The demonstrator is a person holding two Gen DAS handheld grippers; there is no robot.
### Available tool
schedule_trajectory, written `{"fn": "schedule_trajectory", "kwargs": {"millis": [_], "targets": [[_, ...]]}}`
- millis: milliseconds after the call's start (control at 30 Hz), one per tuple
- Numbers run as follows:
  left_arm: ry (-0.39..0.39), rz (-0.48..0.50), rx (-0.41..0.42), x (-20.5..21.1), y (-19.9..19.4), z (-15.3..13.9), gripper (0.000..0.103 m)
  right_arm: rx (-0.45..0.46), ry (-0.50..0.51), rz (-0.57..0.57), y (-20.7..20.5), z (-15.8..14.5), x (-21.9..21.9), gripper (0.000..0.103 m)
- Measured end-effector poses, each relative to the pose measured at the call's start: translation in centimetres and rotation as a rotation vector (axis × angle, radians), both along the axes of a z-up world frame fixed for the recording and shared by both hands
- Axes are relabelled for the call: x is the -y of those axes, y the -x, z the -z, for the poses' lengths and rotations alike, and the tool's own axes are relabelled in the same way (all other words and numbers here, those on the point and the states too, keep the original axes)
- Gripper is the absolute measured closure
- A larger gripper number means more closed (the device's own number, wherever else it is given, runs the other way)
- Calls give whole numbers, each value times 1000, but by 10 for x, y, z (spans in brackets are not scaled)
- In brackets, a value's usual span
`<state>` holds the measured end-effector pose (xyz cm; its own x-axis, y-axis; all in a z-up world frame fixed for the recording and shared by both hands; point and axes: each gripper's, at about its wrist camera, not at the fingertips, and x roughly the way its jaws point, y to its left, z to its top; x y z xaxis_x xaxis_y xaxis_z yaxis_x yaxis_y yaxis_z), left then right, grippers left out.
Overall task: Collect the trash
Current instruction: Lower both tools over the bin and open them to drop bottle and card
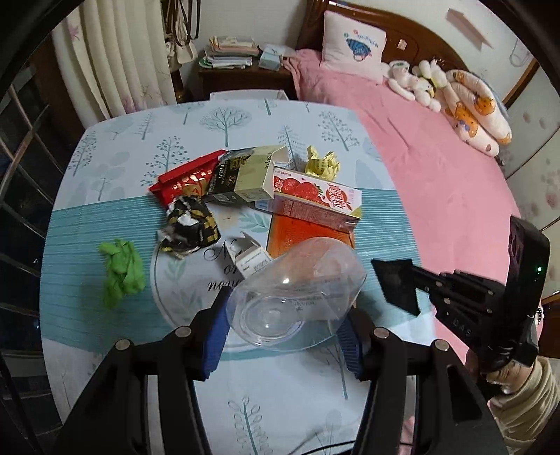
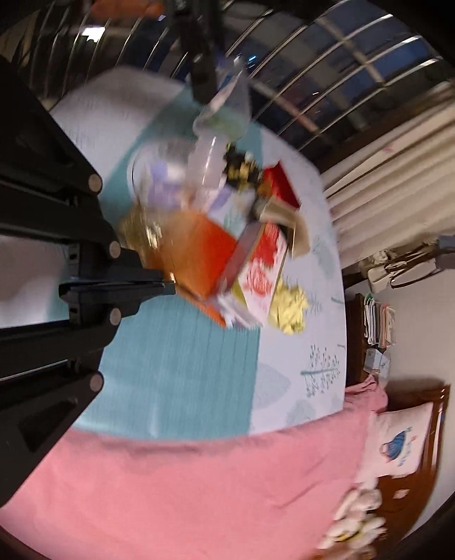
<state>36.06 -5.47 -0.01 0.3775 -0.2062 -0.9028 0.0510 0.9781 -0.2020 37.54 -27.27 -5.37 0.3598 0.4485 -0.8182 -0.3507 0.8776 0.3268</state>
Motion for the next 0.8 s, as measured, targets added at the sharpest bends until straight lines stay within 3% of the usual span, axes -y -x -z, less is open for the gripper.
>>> {"fn": "schedule_trajectory", "kwargs": {"millis": [167, 467, 800], "targets": [[25, 2, 31, -17, 41, -18, 49, -26, -89, 30, 45, -22, -11, 102], [50, 72, 79, -58, 138, -38, 49, 19, -118, 97, 149, -64, -49, 102], [84, 148, 91, -114, 249, -28, 49, -13, -128, 190, 267, -61, -102, 102]]}}
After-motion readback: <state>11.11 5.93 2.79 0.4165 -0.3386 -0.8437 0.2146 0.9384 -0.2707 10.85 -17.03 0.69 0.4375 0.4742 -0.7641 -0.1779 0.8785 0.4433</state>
